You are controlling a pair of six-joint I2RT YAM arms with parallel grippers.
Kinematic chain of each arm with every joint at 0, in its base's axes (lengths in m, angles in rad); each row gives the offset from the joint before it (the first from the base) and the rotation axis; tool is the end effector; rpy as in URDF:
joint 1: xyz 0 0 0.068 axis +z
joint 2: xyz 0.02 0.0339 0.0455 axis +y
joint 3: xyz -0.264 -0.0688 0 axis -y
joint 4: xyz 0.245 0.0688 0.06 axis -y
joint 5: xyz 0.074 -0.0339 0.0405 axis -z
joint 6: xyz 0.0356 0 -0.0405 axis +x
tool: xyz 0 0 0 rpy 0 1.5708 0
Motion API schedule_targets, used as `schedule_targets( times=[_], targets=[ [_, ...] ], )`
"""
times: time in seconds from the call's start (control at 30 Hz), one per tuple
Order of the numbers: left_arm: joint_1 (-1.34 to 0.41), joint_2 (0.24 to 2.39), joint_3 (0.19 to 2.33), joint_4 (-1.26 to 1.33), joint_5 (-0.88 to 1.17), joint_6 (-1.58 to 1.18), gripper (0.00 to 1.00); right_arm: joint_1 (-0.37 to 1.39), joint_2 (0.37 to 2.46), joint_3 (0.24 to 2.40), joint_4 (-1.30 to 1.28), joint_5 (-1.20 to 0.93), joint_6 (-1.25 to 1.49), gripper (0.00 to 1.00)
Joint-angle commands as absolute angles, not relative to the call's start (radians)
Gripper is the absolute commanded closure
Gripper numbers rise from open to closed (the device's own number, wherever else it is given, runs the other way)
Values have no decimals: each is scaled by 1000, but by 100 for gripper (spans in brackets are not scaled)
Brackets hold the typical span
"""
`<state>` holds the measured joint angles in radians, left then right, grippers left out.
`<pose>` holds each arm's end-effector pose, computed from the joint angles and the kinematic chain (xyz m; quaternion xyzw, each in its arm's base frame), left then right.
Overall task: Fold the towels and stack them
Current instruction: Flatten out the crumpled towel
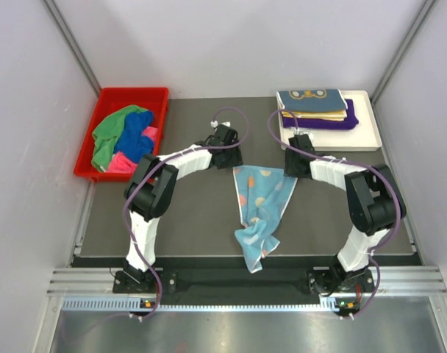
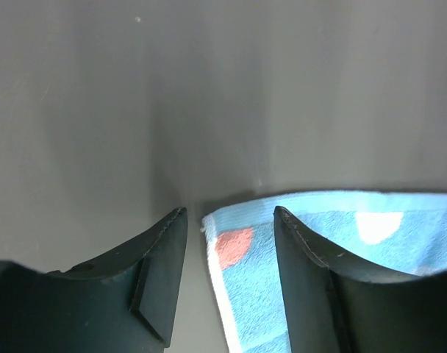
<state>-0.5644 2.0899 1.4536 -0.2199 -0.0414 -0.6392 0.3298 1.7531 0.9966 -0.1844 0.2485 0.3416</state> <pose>0.3856 -0.2424 0.1626 -0.0423 0.9357 -0.1820 0.2992 0.3350 0.1054 0.1609 0.0440 0.9432 -0.0100 0.3290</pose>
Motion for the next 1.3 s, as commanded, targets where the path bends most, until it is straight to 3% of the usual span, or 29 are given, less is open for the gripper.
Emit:
schedule_targets(
  times=[0.0, 0.33, 0.73, 1.0, 1.27],
  targets=[
    [-563, 2115, 1460, -396, -38, -588, 44, 311, 1778, 1037, -147, 230, 345, 49],
    [-603, 2145, 1468, -489, -126, -597, 48, 311, 1738, 994, -146, 218, 371, 50],
    [-629, 2169, 1486, -500, -143, -612, 47, 313, 1746, 1015, -155, 206, 374, 63],
    [-632, 2183, 1479, -485, -117, -638, 60, 311, 1747, 1023, -163, 204, 373, 69],
    [-637, 2207, 1499, -480, -107, -641, 65, 310, 1747, 1032, -167, 199, 370, 72]
  ],
)
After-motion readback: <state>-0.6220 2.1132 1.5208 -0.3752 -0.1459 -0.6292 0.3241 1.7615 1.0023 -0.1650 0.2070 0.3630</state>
